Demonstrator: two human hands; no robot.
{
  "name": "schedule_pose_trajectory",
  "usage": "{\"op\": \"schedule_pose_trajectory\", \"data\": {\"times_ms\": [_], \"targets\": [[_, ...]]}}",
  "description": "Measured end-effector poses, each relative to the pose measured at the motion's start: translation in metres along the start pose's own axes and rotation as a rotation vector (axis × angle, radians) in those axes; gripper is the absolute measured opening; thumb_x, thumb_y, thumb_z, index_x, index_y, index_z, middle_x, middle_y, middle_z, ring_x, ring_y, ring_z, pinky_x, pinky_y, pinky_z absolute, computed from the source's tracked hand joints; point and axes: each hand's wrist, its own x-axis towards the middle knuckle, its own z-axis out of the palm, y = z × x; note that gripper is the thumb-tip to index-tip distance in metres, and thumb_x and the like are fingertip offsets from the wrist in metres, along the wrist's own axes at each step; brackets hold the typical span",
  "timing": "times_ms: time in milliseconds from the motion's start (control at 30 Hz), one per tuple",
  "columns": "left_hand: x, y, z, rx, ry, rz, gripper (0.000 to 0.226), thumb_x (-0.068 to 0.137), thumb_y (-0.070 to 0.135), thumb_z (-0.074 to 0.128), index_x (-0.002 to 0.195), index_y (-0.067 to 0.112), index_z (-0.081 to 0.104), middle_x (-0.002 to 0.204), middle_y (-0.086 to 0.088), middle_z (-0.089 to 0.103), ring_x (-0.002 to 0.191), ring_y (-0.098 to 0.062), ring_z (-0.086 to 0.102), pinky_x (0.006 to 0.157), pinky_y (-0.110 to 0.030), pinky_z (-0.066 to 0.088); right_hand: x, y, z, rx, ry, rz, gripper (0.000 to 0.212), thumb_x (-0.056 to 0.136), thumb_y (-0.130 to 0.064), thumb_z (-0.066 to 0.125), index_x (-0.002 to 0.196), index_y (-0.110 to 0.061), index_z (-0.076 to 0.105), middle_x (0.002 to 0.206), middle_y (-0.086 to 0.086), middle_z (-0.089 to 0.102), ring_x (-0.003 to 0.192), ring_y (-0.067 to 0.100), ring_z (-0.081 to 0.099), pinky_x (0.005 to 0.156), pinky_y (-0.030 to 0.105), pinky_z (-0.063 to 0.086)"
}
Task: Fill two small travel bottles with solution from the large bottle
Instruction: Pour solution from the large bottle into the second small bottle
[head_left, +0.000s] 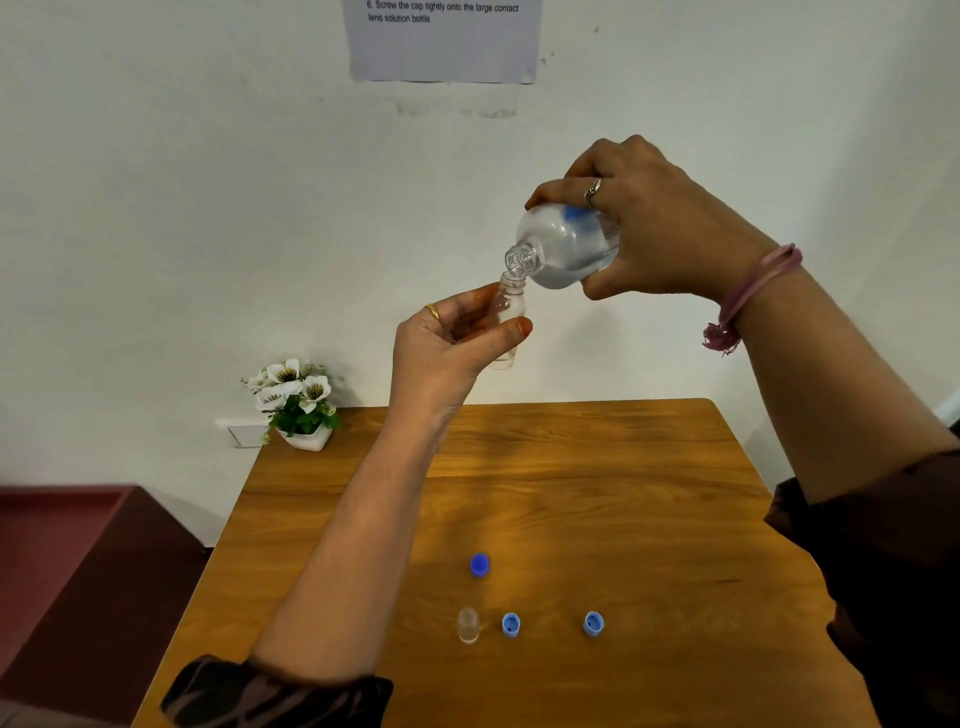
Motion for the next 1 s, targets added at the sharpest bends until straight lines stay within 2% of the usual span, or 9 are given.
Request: {"op": "schedule_pose_trajectory", "data": {"times_ms": [1000], "targets": [[0.0058, -0.0030, -0.0017, 0.008, -0.004, -0.001, 0.034, 0.069, 0.006, 0.083, 0.096, 0.025, 0.073, 0.089, 0.006, 0.077, 0.086, -0.008, 0.071, 0.071, -0.017, 0.054, 0.0074, 0.0052, 0.0060, -0.012, 0.006, -0.016, 0.080, 0.063, -0.022, 0.083, 0.135, -0.025, 0.048, 0.122, 0.010, 0.051, 0.112, 0.032, 0.043, 0.090, 0.047, 0.046]]}}
